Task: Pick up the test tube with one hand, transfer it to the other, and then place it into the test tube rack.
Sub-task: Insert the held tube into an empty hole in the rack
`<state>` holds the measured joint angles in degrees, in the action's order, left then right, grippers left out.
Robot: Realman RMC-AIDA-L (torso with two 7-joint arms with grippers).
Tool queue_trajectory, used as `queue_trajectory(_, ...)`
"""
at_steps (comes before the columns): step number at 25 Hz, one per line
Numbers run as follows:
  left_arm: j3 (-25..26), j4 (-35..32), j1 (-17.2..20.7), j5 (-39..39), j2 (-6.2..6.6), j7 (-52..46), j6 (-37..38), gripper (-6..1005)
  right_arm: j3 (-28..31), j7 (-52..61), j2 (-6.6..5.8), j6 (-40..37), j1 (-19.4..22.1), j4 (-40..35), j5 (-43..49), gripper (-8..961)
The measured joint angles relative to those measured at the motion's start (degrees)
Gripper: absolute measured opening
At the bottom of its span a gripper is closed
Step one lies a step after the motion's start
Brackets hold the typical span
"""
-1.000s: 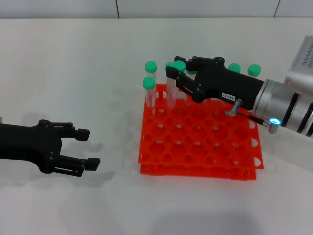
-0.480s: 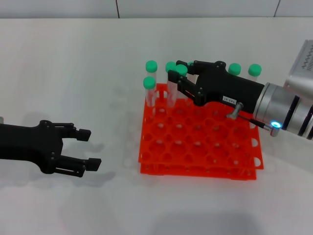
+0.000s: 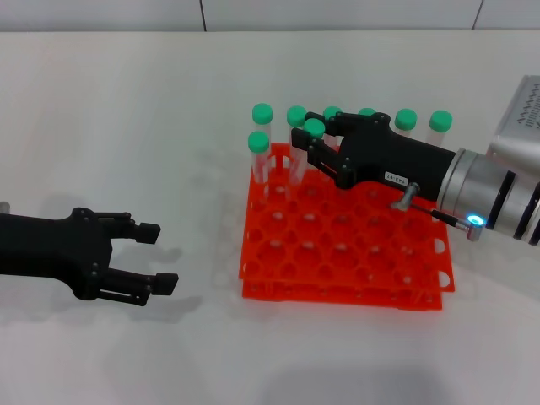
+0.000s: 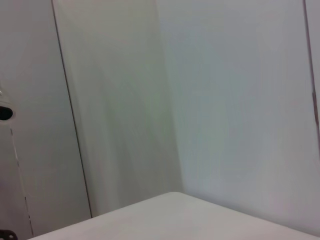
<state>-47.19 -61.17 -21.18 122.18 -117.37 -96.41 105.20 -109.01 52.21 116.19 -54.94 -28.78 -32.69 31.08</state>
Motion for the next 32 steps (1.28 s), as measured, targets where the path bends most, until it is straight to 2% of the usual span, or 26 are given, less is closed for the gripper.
queue_trajectory(32, 0.07, 1.4, -0.65, -0.02, 0.1, 0.84, -0.24, 869, -0.77, 0.56, 0.0, 1.05, -0.2, -0.51, 0.03, 267)
